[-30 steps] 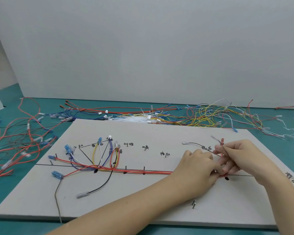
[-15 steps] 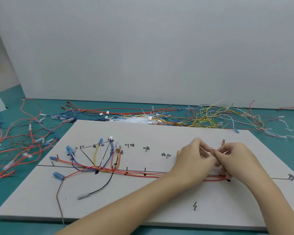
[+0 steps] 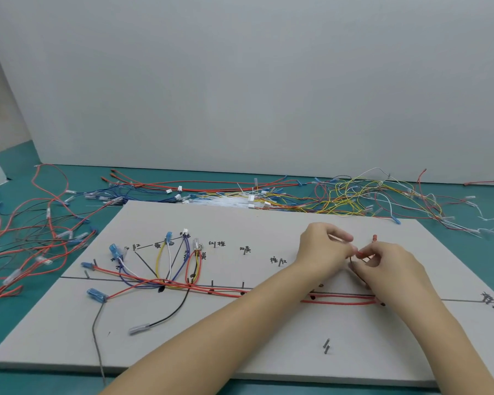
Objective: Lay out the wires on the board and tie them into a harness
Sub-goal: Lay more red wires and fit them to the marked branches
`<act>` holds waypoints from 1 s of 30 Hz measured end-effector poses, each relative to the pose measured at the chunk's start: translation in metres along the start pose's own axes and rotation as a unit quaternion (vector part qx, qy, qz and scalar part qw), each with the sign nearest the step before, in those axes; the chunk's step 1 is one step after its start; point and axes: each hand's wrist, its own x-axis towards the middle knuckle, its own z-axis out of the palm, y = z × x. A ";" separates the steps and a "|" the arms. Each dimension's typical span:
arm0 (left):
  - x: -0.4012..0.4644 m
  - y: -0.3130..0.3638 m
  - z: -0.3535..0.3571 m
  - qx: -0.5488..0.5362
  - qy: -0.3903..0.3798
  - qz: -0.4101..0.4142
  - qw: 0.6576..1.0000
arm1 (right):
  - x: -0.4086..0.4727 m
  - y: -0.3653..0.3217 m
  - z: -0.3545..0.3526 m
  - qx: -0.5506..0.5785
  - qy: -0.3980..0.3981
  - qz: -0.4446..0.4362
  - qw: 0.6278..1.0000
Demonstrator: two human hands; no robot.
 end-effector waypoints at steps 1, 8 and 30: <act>0.000 0.001 0.001 -0.022 -0.001 0.005 1.000 | 0.000 0.001 0.000 0.002 -0.003 -0.005 1.000; 0.002 0.002 0.005 -0.106 -0.072 0.016 0.992 | 0.000 0.004 -0.005 0.075 -0.013 -0.020 0.997; 0.027 -0.007 0.006 0.018 -0.040 0.092 0.995 | -0.017 0.013 -0.009 -0.097 -0.041 0.033 0.994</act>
